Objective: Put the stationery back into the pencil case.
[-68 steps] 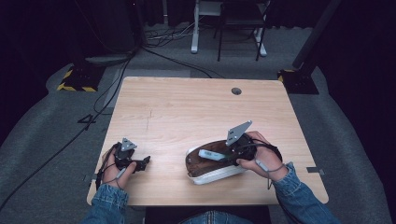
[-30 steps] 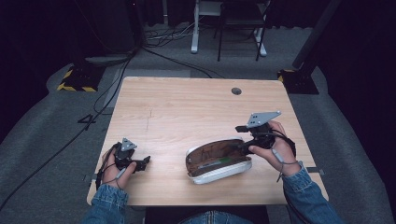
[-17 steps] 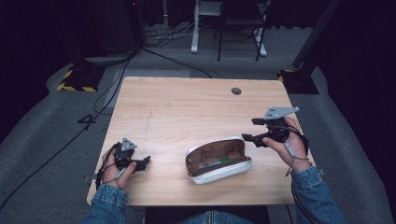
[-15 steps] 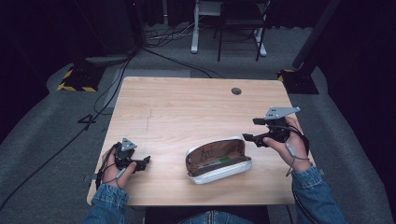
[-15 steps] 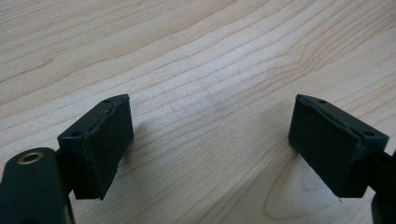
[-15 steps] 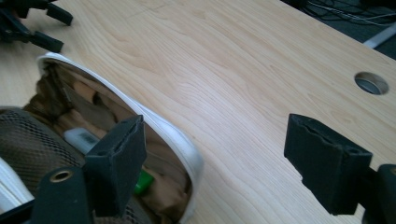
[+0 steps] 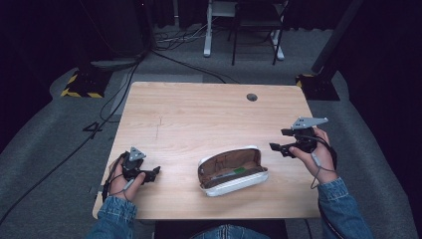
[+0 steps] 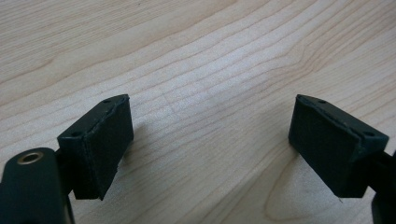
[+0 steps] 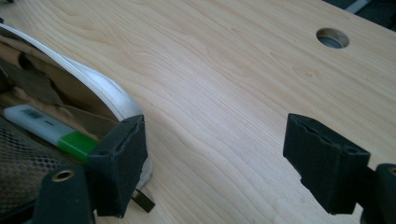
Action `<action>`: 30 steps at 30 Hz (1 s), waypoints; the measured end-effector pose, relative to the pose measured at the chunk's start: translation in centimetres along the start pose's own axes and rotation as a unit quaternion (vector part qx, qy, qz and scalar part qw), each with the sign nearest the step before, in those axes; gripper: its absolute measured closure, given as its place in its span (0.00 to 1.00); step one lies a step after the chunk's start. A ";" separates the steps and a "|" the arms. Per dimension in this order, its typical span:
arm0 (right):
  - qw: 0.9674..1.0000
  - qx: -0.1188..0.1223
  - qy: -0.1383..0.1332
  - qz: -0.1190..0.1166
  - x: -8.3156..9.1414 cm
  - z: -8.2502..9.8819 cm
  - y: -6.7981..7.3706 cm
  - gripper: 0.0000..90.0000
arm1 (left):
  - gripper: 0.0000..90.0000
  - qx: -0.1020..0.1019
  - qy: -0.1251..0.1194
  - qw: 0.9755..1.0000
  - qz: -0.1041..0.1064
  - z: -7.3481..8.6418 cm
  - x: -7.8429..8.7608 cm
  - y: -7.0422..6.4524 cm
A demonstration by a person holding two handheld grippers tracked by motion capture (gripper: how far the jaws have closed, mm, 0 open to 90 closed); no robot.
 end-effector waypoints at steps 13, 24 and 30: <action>0.999 -0.026 0.015 0.030 -0.1 3.6 -1.8 0.24 | 0.16 0.000 0.000 1.000 0.000 0.0 0.0 0.0; 0.997 -0.044 0.027 0.051 -0.1 6.4 -2.4 0.24 | 0.16 -0.001 0.000 1.000 -0.001 0.0 0.0 0.0; 0.995 -0.057 0.036 0.071 -0.4 7.9 -2.8 0.23 | 0.16 -0.001 0.000 1.000 0.000 0.0 0.0 0.0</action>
Point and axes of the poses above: each handheld gripper's, and its own axes: x roughly backward along the jaws, z roughly out of its underside, y roughly to its left, the point moved 4 cm from there along -x, roughly forward along the jaws, and after that the axes turned 7 degrees about -y, right-handed, at the moved point
